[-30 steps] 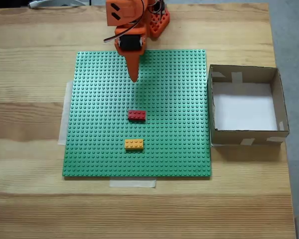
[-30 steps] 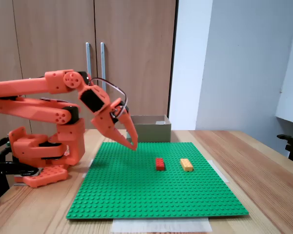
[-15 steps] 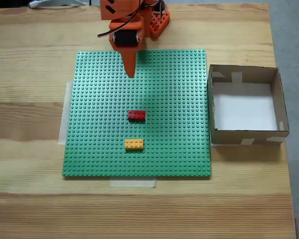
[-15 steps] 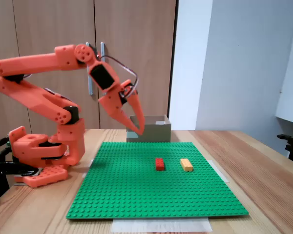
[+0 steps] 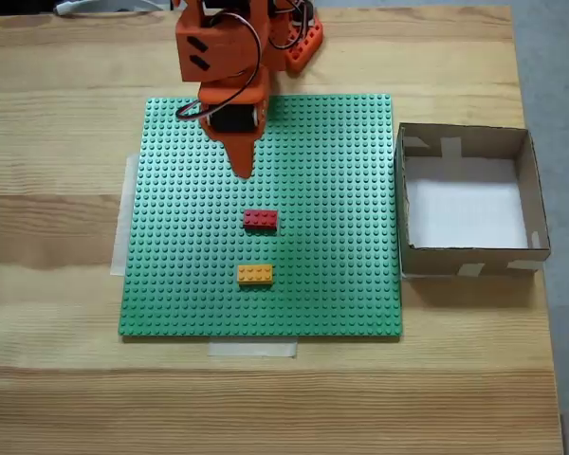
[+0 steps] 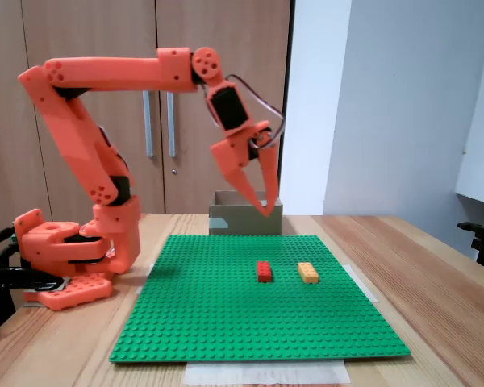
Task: Pick the yellow lego block and put it in the box.
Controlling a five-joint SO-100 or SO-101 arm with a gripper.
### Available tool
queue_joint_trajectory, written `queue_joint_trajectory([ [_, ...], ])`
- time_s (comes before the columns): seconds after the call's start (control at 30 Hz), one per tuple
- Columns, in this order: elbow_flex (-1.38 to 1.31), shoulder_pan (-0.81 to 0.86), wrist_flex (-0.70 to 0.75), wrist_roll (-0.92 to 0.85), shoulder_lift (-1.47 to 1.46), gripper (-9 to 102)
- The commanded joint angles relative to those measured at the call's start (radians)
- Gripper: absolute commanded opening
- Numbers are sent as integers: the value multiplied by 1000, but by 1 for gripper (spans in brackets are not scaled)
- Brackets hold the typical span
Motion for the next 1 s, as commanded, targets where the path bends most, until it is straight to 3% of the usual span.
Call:
queue_joint_trajectory([
  [0.0, -103, 9, -11, 0, -91, 1],
  [0.3, -210, 18, -49, 12, -213, 9],
  [0.97, -403, 32, -60, 15, -437, 13],
])
